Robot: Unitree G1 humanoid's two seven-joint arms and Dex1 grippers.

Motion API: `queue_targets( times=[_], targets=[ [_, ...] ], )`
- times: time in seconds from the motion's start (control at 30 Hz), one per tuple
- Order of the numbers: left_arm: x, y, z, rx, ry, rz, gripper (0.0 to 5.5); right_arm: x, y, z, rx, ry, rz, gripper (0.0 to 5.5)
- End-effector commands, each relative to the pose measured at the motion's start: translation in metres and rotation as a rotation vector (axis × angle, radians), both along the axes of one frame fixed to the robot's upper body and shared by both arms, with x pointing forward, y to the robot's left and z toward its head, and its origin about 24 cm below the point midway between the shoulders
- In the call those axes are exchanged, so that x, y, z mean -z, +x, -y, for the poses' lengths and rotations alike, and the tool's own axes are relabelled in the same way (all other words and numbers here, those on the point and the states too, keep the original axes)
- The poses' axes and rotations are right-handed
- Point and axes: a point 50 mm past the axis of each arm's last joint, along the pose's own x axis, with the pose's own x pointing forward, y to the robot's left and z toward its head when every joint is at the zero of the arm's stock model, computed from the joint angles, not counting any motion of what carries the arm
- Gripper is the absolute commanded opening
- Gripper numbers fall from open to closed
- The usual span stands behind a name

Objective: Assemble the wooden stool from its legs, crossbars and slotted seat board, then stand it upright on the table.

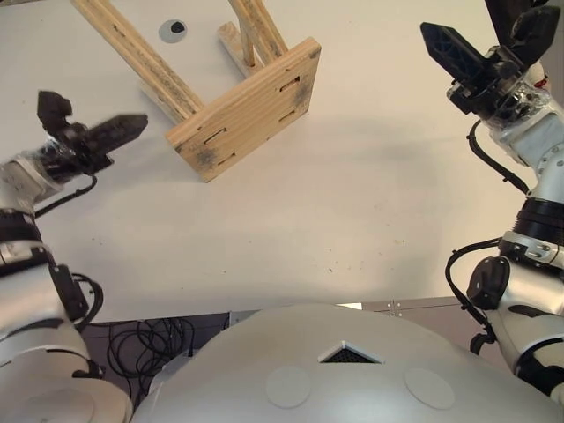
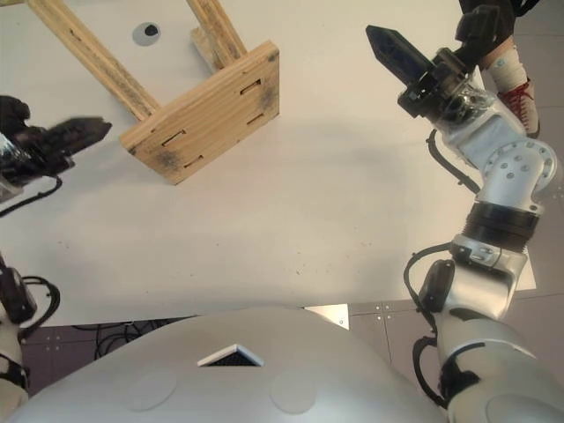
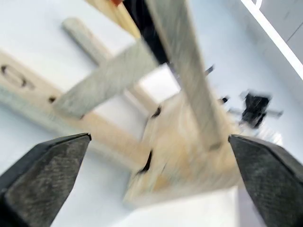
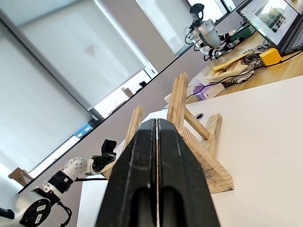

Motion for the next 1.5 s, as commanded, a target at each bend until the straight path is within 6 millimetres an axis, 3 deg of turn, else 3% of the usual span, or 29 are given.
queue_targets(
  times=[0.03,0.2,0.37,0.6,1.0,1.07,1.17,1.3,1.4,1.5],
  targets=[
    [0.007,-0.023,0.011,0.105,0.230,0.190,5.37,-0.001,-0.009,0.011,0.022,-0.038,0.007,0.00],
    [0.016,-0.018,0.034,0.131,0.376,0.364,5.37,0.000,-0.011,0.015,0.036,-0.046,0.003,0.00],
    [0.015,-0.011,0.056,0.167,0.368,0.458,5.37,0.002,-0.010,0.008,0.018,-0.051,0.001,0.00],
    [0.011,-0.005,0.056,0.138,0.341,0.539,4.36,0.004,-0.010,0.008,0.020,-0.066,0.001,0.00],
    [0.015,-0.007,0.061,0.125,0.249,0.485,2.68,0.003,-0.007,0.009,0.025,-0.084,-0.004,0.00],
    [0.014,-0.009,0.070,0.199,0.210,0.487,2.35,0.002,-0.008,0.009,0.016,-0.085,0.005,0.00],
    [0.018,-0.016,0.089,0.347,0.143,0.465,1.95,-0.008,-0.029,0.007,-0.143,-0.074,0.062,0.00],
    [0.022,-0.022,0.093,0.432,0.134,0.449,1.80,-0.001,-0.043,0.020,-0.202,-0.243,0.016,0.00],
    [0.023,-0.013,0.094,0.520,0.167,0.461,1.80,0.015,-0.055,0.027,-0.273,-0.450,0.037,0.61],
    [0.020,-0.007,0.098,0.628,0.189,0.481,1.70,0.032,-0.055,0.018,-0.332,-0.631,0.161,1.07]
  ],
)
